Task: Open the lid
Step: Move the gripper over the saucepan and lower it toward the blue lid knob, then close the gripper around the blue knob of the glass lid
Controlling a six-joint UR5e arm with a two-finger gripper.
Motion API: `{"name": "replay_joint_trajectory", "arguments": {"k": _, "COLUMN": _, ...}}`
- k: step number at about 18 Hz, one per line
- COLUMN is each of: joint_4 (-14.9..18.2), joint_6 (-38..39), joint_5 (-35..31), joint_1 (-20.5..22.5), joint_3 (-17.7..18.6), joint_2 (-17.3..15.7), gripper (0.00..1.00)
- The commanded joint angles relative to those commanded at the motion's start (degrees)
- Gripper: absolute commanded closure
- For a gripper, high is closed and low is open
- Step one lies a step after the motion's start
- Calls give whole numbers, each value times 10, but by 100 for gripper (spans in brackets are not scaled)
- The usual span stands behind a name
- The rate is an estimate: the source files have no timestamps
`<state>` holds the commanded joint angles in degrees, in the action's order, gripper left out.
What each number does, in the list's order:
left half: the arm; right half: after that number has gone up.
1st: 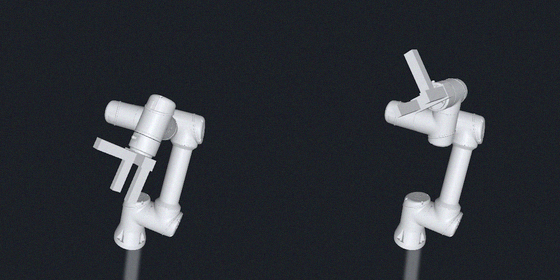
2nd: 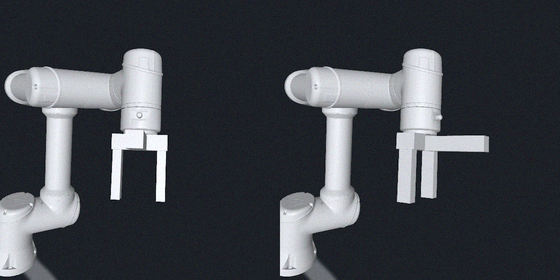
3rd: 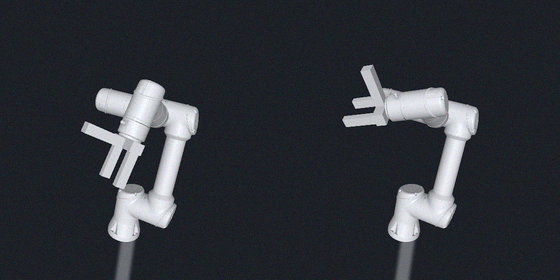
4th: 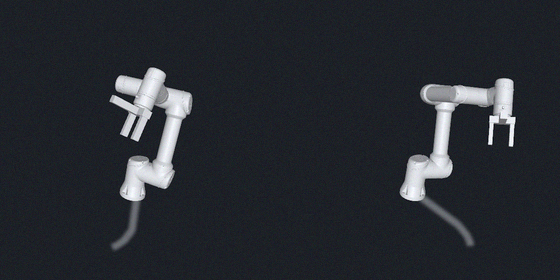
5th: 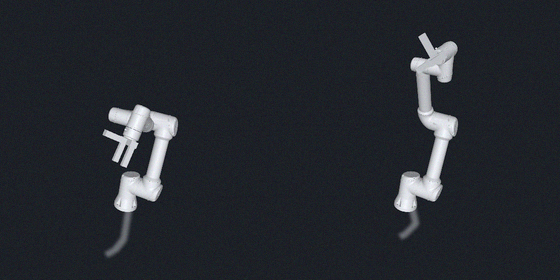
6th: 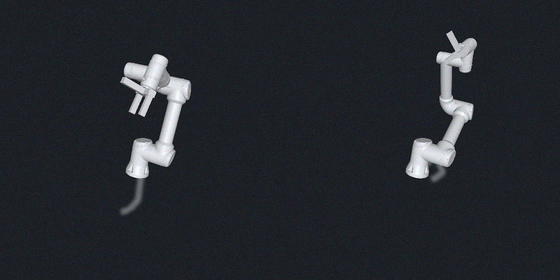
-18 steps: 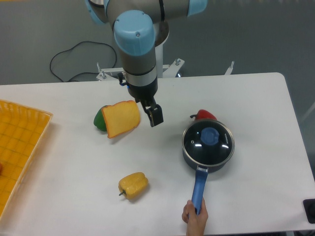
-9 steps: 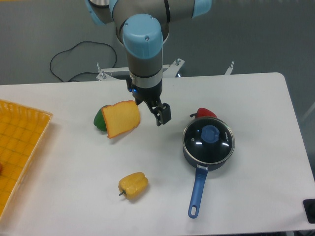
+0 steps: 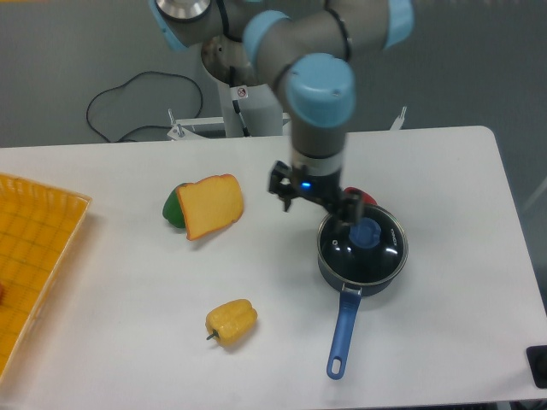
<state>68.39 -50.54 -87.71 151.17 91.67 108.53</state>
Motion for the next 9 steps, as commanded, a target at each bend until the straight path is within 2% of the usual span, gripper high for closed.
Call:
{"name": "replay_joint_trajectory", "arguments": {"k": 2, "joint_4": 8, "joint_6": 13, "joint_5": 10, "joint_1": 8, "joint_3": -22, "joint_2": 3, "gripper": 0}}
{"name": "replay_joint_trajectory", "arguments": {"k": 4, "joint_4": 5, "joint_6": 13, "joint_5": 5, "joint_1": 9, "joint_3": -20, "joint_2": 4, "gripper": 0}}
{"name": "replay_joint_trajectory", "arguments": {"k": 6, "joint_4": -4, "joint_6": 10, "joint_5": -16, "joint_1": 9, "joint_3": -23, "joint_2": 5, "gripper": 0}}
{"name": "replay_joint_trajectory", "arguments": {"k": 9, "joint_4": -34, "joint_6": -17, "joint_5": -68, "joint_1": 0, "joint_3": -18, "joint_2": 11, "gripper": 0}}
